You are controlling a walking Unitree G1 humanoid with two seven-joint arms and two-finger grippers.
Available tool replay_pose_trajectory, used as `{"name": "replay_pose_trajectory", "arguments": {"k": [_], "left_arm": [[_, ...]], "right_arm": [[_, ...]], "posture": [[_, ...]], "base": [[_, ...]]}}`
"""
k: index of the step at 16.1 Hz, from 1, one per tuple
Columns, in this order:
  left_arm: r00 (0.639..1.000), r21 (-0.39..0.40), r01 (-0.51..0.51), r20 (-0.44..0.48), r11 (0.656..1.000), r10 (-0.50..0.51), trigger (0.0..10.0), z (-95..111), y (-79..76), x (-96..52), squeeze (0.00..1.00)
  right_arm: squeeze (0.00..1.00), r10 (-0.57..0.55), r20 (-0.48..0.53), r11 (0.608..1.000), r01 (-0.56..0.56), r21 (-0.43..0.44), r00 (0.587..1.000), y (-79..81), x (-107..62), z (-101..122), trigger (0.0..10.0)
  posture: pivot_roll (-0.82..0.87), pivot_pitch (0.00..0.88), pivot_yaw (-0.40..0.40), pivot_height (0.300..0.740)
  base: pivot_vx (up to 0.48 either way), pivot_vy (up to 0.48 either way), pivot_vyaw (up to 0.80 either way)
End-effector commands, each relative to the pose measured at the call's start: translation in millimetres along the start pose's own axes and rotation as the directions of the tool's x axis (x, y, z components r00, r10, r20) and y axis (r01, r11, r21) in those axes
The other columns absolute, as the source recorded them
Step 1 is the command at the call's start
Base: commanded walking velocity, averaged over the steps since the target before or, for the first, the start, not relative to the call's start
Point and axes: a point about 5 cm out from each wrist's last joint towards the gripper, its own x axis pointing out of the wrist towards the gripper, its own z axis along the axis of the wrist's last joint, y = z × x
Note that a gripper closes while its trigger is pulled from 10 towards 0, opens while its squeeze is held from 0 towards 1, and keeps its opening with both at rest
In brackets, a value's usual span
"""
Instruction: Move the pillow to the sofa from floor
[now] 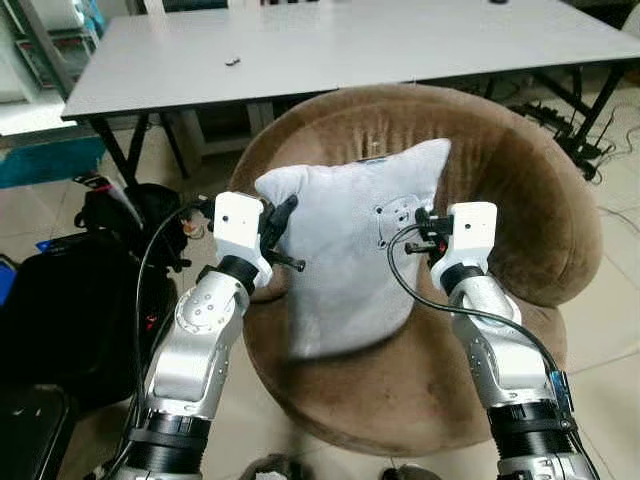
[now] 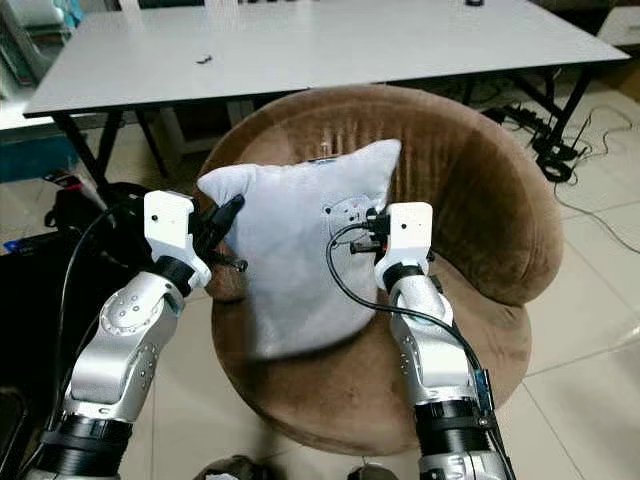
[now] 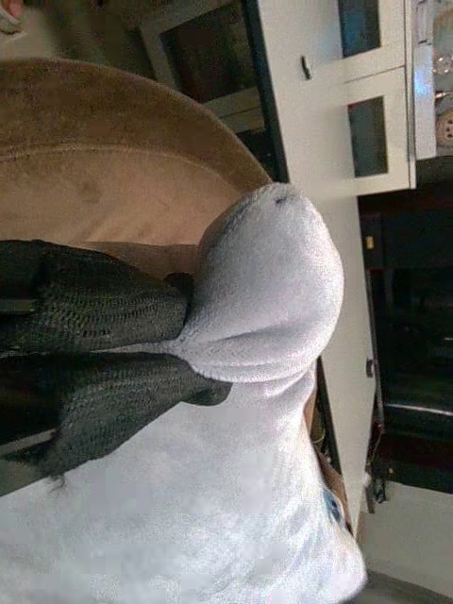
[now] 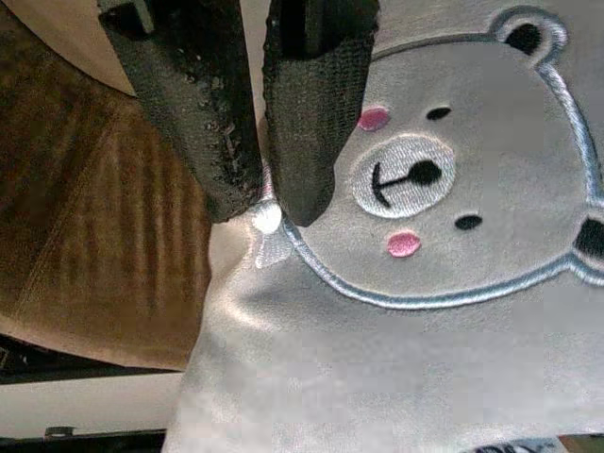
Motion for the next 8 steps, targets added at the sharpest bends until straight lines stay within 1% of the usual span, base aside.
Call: {"name": "replay_pose_trajectory", "arguments": {"k": [1,4,5,8], "left_arm": [[1.000,0.015,-0.020,0.005,1.000,0.020,10.0,1.3,4.6,0.4,0.00],[1.000,0.018,-0.021,0.002,1.000,0.021,10.0,2.1,4.2,1.4,0.00],[1.000,0.003,-0.028,0.001,1.000,0.028,10.0,1.8,4.8,1.8,0.00],[0.999,-0.006,-0.039,0.002,0.999,0.039,10.0,2.8,5.6,2.5,0.00]], "right_arm": [[0.00,-0.005,0.028,1.000,0.005,0.008,1.000,-1.3,2.8,9.1,10.0],[0.00,-0.002,0.029,1.000,0.002,0.005,1.000,-1.7,3.7,10.9,10.0],[0.00,0.000,0.030,1.000,0.000,0.005,1.000,-1.3,4.0,11.6,10.0],[0.00,0.002,0.029,1.000,-0.002,0.001,1.000,-1.8,5.1,13.1,10.0]], "posture": [[0.04,0.105,0.037,0.740],[0.03,0.111,0.031,0.740],[0.03,0.111,0.031,0.740],[0.04,0.124,0.026,0.740]], "base": [[0.000,0.000,0.00],[0.000,0.000,0.00],[0.000,0.000,0.00],[0.000,0.000,0.00]]}}
